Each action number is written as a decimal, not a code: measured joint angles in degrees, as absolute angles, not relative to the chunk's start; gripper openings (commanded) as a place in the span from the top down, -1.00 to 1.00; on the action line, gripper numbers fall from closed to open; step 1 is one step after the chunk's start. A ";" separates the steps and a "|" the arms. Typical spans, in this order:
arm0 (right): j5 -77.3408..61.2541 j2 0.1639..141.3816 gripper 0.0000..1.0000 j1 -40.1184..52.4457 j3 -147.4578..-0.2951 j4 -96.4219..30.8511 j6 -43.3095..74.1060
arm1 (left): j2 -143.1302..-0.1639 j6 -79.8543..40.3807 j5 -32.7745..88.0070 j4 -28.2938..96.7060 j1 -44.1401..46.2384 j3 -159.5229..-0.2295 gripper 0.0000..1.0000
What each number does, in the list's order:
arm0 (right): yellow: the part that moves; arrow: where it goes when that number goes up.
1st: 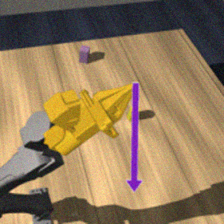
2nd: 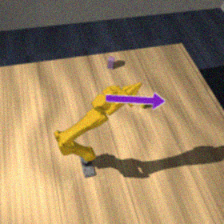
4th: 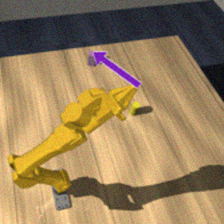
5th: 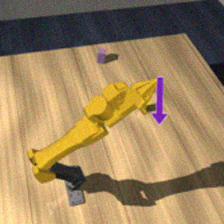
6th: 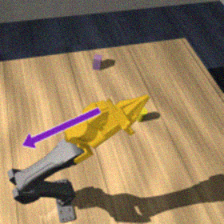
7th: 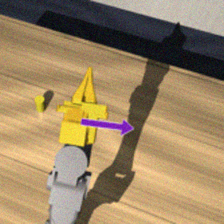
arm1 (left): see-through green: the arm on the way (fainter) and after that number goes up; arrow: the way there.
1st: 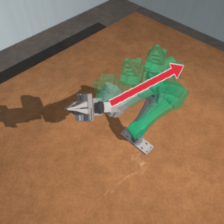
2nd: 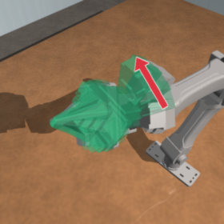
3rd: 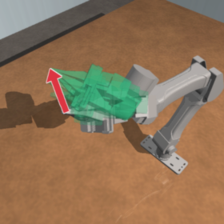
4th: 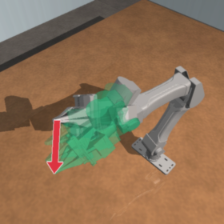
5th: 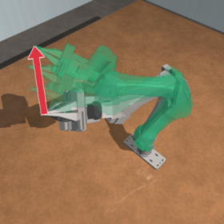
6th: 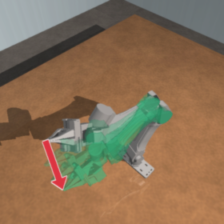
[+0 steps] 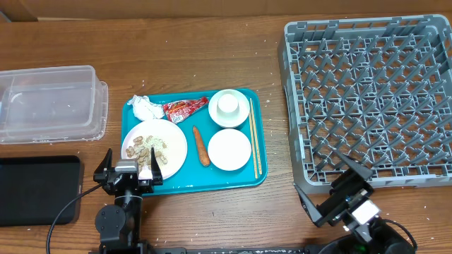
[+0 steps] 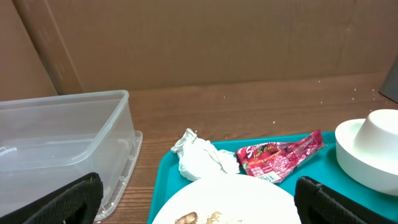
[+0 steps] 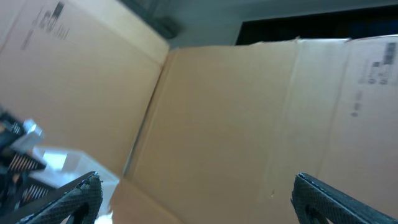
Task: Sort waste into correct bins and load items into the dishwasher
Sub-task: 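Move the right gripper over the tray and grasp the white bowl rim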
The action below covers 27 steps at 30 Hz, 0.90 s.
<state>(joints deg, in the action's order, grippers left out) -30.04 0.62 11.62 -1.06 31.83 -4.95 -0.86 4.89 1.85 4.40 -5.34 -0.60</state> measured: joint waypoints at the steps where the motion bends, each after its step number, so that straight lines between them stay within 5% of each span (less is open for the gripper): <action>1: -28.91 0.62 -1.00 11.62 -1.06 32.40 -3.79 | -0.86 4.89 1.85 4.40 -5.34 -0.60 -1.00; 12: -20.08 7.55 -1.00 11.62 -14.59 18.39 1.34 | -0.86 4.86 1.85 4.40 -5.34 -0.60 -1.00; 20: -22.39 32.49 -1.00 11.62 -45.98 -12.38 1.76 | -0.86 4.89 1.85 4.40 -5.34 -0.60 -1.00; 27: -38.02 56.16 -1.00 11.62 -69.95 -43.29 1.96 | -0.86 4.86 1.83 4.36 -5.34 -0.56 -1.00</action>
<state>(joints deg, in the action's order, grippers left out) -38.02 56.16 11.62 -69.95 -43.29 1.96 -0.86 4.86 1.83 4.36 -5.34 -0.56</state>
